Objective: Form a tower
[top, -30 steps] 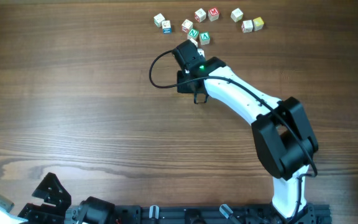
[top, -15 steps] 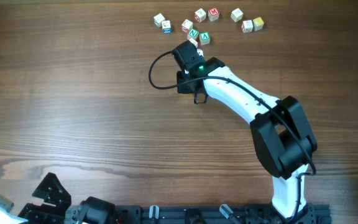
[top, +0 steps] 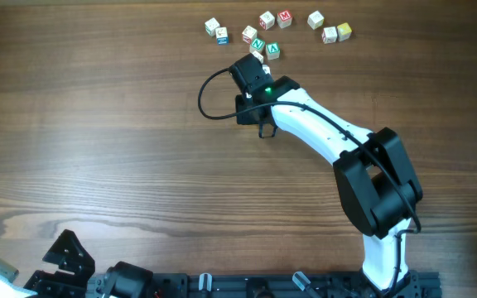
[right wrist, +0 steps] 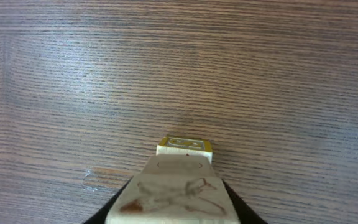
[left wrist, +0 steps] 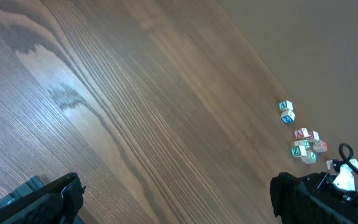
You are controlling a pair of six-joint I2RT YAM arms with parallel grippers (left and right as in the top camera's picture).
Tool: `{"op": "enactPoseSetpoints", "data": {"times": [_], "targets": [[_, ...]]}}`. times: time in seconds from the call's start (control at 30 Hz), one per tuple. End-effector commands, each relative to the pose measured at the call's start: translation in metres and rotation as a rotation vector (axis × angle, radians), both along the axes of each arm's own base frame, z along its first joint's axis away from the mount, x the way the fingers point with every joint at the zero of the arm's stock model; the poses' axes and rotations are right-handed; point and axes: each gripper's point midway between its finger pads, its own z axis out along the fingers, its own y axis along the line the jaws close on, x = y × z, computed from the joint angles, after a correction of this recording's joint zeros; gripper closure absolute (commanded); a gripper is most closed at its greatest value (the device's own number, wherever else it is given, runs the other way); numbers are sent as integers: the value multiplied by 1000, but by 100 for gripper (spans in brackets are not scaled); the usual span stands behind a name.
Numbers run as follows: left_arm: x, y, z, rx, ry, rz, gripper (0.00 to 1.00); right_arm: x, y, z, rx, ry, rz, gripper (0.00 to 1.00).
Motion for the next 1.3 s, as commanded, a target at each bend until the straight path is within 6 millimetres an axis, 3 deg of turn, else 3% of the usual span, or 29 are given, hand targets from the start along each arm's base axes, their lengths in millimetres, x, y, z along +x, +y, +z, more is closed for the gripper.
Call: {"op": "enactPoseSetpoints", "data": {"times": [0.0,0.1,0.4,0.73,0.9,1.27], "targets": [[-1,3,0,0,-9,21,0,5,-1,-4,-15,-10,-5,62],[-1,3,0,0,-9,21,0,5,-1,-4,-15,-9,-5,60],[-1,3,0,0,-9,21,0,5,-1,-4,-14,-8,-9,24],[-1,3,0,0,-9,21,0,1,1,-20,-7,35,-21,21],[-1,3,0,0,-9,21,0,1,2,-19,-3,37,-21,1],[-1,3,0,0,-9,21,0,6,12,13,36,37,-11,0]]}}
